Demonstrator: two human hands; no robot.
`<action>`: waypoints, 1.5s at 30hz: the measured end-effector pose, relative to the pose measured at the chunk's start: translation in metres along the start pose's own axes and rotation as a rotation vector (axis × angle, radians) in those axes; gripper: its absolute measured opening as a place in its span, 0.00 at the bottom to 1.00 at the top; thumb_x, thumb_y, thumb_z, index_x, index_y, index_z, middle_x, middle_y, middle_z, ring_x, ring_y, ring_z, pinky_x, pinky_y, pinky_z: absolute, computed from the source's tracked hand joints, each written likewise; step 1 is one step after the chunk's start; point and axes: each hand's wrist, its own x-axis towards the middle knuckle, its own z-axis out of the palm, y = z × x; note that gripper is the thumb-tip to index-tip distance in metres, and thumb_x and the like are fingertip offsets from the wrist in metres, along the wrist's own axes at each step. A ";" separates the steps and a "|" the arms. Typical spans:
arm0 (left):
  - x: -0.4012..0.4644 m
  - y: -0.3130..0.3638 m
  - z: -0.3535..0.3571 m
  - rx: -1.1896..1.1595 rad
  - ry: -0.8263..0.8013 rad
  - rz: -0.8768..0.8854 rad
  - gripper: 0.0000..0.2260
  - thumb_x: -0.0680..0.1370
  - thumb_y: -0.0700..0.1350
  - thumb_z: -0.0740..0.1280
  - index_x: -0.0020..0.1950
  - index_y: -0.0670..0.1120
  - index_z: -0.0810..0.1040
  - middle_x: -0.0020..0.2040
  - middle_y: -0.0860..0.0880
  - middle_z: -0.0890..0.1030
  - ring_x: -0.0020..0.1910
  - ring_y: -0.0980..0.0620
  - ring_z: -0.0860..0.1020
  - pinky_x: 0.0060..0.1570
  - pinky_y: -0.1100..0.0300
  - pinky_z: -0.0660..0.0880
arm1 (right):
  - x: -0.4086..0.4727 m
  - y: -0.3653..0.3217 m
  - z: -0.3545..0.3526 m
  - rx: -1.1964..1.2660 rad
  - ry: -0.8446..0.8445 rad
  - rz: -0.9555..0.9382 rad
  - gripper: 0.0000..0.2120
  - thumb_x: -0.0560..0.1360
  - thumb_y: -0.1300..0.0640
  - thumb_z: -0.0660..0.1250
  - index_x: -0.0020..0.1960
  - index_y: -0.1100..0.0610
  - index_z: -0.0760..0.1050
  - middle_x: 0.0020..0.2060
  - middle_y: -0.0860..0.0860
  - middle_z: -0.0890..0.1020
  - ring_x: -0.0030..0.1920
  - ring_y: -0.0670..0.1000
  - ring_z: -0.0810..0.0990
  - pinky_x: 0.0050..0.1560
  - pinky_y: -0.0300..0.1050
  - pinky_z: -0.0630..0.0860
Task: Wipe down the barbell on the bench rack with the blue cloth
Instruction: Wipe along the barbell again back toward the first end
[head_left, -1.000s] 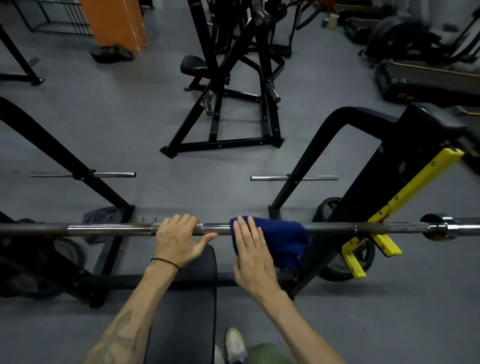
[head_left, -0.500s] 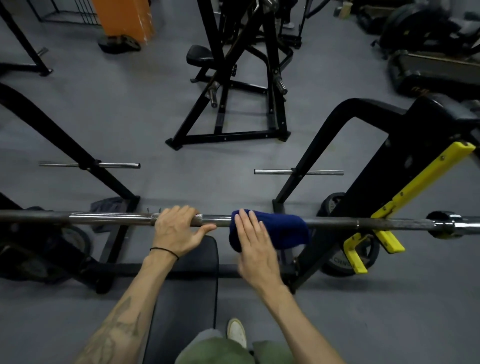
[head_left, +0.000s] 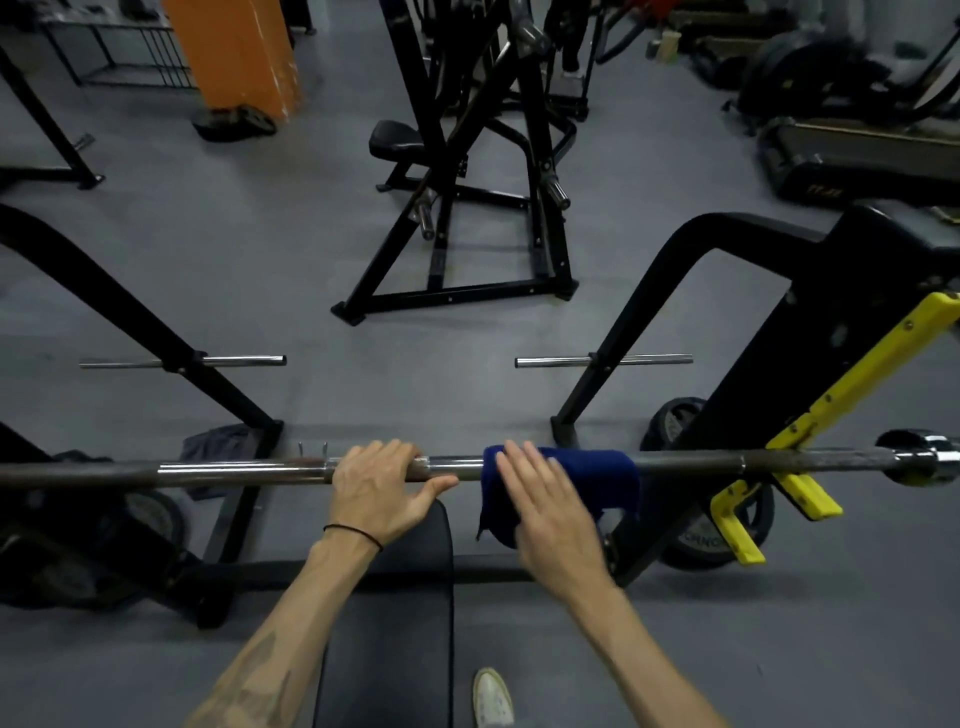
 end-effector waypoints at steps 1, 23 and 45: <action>0.000 -0.001 0.000 0.004 -0.005 0.007 0.25 0.72 0.72 0.60 0.37 0.51 0.76 0.31 0.54 0.74 0.30 0.49 0.74 0.36 0.57 0.65 | -0.006 0.012 -0.003 -0.006 0.033 0.038 0.48 0.66 0.73 0.71 0.83 0.57 0.57 0.82 0.53 0.59 0.83 0.52 0.54 0.82 0.55 0.53; 0.007 -0.007 -0.003 0.038 -0.033 0.113 0.26 0.74 0.73 0.57 0.35 0.51 0.73 0.29 0.54 0.74 0.26 0.50 0.73 0.30 0.58 0.67 | 0.011 -0.063 0.027 0.028 0.094 0.178 0.52 0.63 0.70 0.74 0.83 0.63 0.54 0.82 0.58 0.59 0.83 0.58 0.53 0.82 0.57 0.49; 0.011 -0.017 0.001 0.062 -0.048 0.211 0.26 0.77 0.71 0.56 0.36 0.49 0.72 0.29 0.52 0.74 0.24 0.50 0.72 0.26 0.58 0.67 | 0.009 -0.042 0.013 0.025 0.231 0.544 0.51 0.64 0.75 0.72 0.83 0.62 0.54 0.83 0.57 0.56 0.83 0.58 0.51 0.83 0.56 0.47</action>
